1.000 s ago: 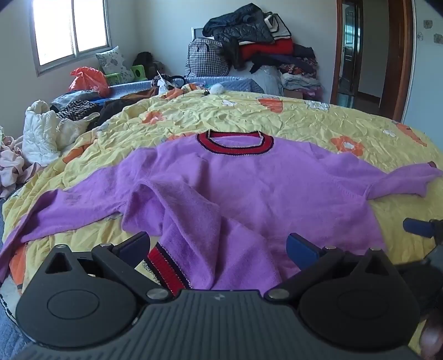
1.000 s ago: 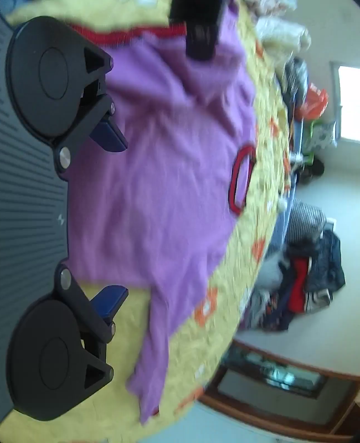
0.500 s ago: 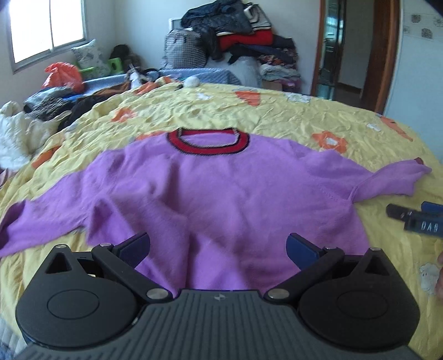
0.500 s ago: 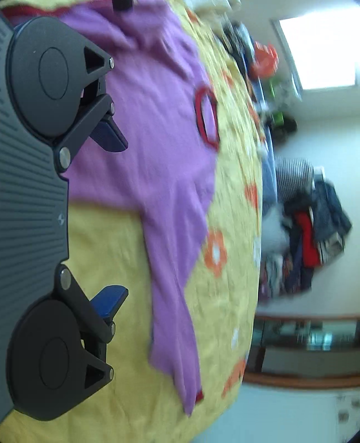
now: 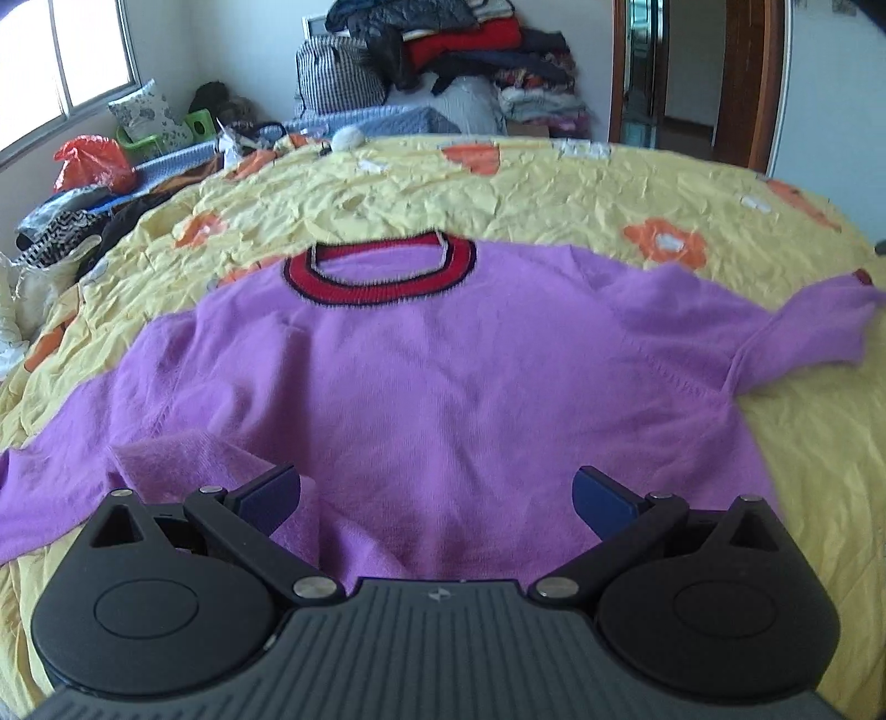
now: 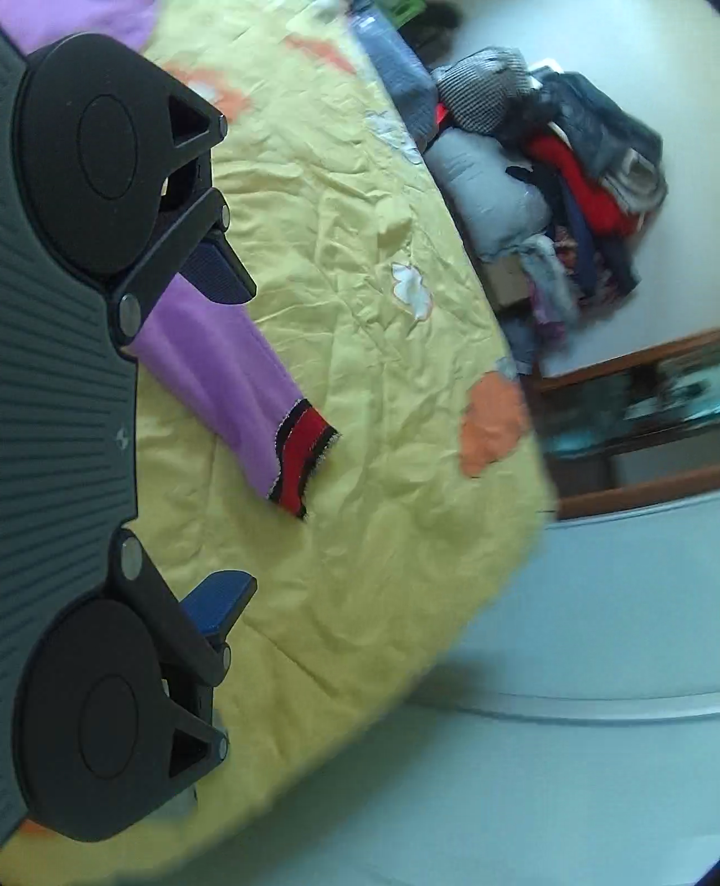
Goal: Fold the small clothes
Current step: 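Grasp the red striped sleeve cuff with the right tool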
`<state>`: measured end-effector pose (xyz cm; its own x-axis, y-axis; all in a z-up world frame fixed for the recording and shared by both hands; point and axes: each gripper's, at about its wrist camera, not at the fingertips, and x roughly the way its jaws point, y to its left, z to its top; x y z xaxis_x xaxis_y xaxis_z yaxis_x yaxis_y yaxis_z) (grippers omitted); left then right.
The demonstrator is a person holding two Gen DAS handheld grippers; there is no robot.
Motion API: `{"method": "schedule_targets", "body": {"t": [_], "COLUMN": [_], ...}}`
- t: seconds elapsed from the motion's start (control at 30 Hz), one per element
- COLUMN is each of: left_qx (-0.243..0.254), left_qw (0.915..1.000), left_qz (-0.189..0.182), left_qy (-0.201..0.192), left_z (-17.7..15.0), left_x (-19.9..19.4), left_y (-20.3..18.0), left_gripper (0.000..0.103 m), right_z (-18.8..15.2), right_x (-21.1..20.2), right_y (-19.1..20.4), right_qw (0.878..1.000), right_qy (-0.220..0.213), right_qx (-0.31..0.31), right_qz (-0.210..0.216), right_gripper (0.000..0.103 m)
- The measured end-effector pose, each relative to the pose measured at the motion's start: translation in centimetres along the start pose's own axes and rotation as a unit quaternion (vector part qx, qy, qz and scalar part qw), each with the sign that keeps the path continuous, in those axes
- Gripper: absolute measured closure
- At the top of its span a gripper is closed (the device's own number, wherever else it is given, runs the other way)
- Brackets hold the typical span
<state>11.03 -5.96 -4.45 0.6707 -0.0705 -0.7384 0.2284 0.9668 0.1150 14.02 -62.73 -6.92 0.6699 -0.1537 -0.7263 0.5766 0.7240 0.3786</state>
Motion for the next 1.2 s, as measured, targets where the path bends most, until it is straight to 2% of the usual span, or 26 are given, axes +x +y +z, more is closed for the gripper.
{"method": "schedule_targets", "body": {"t": [0.03,0.13,0.2,0.23,0.3,0.43,0.53,0.6,0.63,0.67,0.7,0.83,1.0,1.2], "left_qx": [-0.002,-0.005,-0.003,-0.001,0.006,-0.002,-0.009,-0.014,-0.017,-0.022,-0.026,-0.037,-0.042,-0.04], "left_qw": [1.0,0.9999,0.9999,0.9999,0.9998,0.9994,0.9987,0.9985,0.9985,0.9985,0.9985,0.9981,0.9978,0.9975], "left_qz": [-0.001,-0.004,-0.004,-0.005,0.001,-0.001,0.009,0.012,0.013,0.013,0.011,0.008,0.012,0.034], "left_qy": [0.004,0.011,0.012,0.013,0.019,0.034,0.05,0.051,0.05,0.048,0.047,0.048,0.049,0.047], "left_z": [0.0,0.1,0.2,0.2,0.4,0.6,0.8,0.9,1.0,1.0,1.1,1.1,0.9,0.5], "left_x": [0.3,0.7,0.9,1.0,1.4,2.1,2.7,2.7,2.6,2.6,2.4,2.2,1.9,1.9], "left_y": [0.1,0.1,0.0,0.0,-0.2,0.1,0.5,1.0,1.3,1.5,1.7,2.3,2.7,3.1], "left_gripper": [0.0,0.0,0.0,0.0,0.0,0.0,0.0,0.0,0.0,0.0,0.0,0.0,0.0,0.0], "right_z": [0.7,2.1,2.8,3.1,3.4,2.9,2.2,1.8,1.8,1.9,2.0,1.9,1.4,0.7], "right_x": [1.0,3.6,5.2,5.7,6.5,8.8,9.9,10.0,10.0,9.9,9.8,9.0,6.2,3.6], "right_y": [0.0,1.6,2.6,3.2,4.3,5.6,6.8,7.7,7.9,8.1,8.1,7.7,6.9,6.0], "right_qw": [1.0,0.999,0.998,0.998,0.996,0.988,0.98,0.976,0.976,0.974,0.973,0.979,0.988,0.992], "right_qy": [0.019,0.05,0.057,0.057,0.058,0.098,0.097,0.085,0.082,0.079,0.078,0.065,0.044,0.021], "right_qx": [0.01,-0.012,-0.015,-0.024,-0.04,-0.059,-0.093,-0.118,-0.123,-0.126,-0.127,-0.109,-0.084,-0.075], "right_qz": [0.007,-0.014,-0.025,-0.031,-0.055,-0.106,-0.147,-0.164,-0.162,-0.171,-0.175,-0.16,-0.119,-0.096], "right_gripper": [0.0,0.0,0.0,0.003,0.021,0.028,0.03,0.044,0.058,0.087,0.097,0.098,0.099,0.099]}}
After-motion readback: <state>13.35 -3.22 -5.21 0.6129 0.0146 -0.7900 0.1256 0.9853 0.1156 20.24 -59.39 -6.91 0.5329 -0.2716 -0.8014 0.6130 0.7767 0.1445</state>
